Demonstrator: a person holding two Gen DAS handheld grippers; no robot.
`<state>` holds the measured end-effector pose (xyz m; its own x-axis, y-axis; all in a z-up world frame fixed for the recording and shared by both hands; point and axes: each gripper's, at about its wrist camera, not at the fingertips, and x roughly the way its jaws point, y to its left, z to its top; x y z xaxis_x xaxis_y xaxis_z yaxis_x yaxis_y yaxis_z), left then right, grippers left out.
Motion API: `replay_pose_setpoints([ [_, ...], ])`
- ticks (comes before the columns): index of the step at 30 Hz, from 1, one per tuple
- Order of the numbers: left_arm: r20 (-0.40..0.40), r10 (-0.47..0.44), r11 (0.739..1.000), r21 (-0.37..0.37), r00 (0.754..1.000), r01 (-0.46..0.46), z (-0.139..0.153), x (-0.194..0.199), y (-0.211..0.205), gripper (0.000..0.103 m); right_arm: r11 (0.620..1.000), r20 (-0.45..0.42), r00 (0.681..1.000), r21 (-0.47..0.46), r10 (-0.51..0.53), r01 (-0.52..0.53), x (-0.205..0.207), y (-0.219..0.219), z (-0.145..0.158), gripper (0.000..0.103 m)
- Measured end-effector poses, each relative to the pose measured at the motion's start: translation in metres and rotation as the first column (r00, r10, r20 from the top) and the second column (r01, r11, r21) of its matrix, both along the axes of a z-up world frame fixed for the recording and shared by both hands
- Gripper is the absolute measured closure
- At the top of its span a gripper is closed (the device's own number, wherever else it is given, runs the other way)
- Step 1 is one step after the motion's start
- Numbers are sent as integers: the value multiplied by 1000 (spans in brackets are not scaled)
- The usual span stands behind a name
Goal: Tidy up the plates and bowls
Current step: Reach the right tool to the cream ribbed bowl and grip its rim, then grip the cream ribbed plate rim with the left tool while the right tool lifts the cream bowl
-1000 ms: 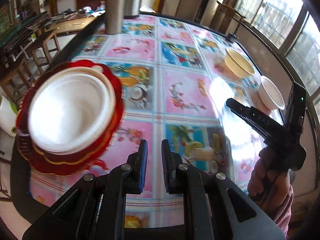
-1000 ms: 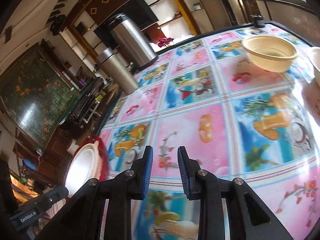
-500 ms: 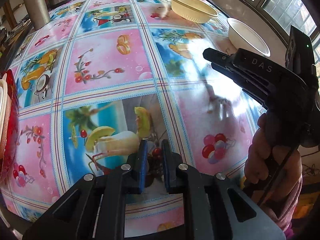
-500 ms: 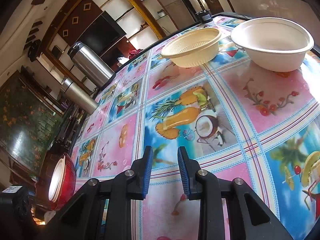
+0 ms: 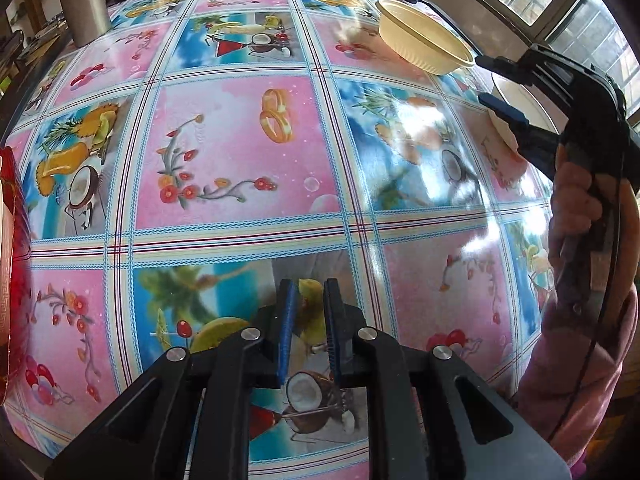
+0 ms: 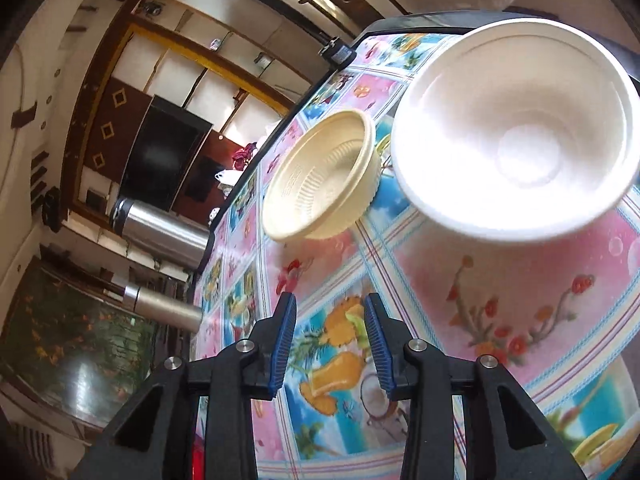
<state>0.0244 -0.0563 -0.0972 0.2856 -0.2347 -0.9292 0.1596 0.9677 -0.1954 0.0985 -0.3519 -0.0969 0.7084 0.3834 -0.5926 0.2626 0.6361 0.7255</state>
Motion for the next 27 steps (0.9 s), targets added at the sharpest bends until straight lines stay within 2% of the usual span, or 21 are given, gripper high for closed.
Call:
replay_pose_setpoints([
  [3, -9, 6, 1000, -8, 1000, -6, 1, 0, 6, 91, 999, -10, 999, 30, -31, 31, 23, -8, 2, 60],
  [9, -18, 32, 999, -20, 999, -32, 1, 4, 19, 91, 994, -43, 993, -4, -113, 113, 52, -14, 0, 58],
  [16, -28, 38, 999, -25, 999, -39, -1, 8, 17, 91, 989, -88, 985, -15, -150, 149, 70, -16, -14, 58],
  [17, -29, 37, 999, -25, 999, -38, 0, 8, 16, 91, 989, -94, 984, -20, -150, 149, 72, -15, -15, 61],
  [18, -29, 36, 999, -25, 999, -37, 0, 9, 15, 91, 988, -94, 984, -21, -152, 150, 71, -15, -17, 68],
  [19, -29, 36, 999, -25, 999, -37, 1, 9, 14, 91, 989, -96, 984, -33, -149, 147, 72, -14, -18, 82],
  [22, -26, 37, 999, -24, 999, -38, 2, 12, 11, 91, 989, -92, 985, -60, -144, 139, 69, -11, -18, 89],
  [27, -10, 59, 998, -37, 998, -59, 12, 14, 18, 91, 996, -98, 991, -27, -91, 89, 55, -8, -16, 93],
])
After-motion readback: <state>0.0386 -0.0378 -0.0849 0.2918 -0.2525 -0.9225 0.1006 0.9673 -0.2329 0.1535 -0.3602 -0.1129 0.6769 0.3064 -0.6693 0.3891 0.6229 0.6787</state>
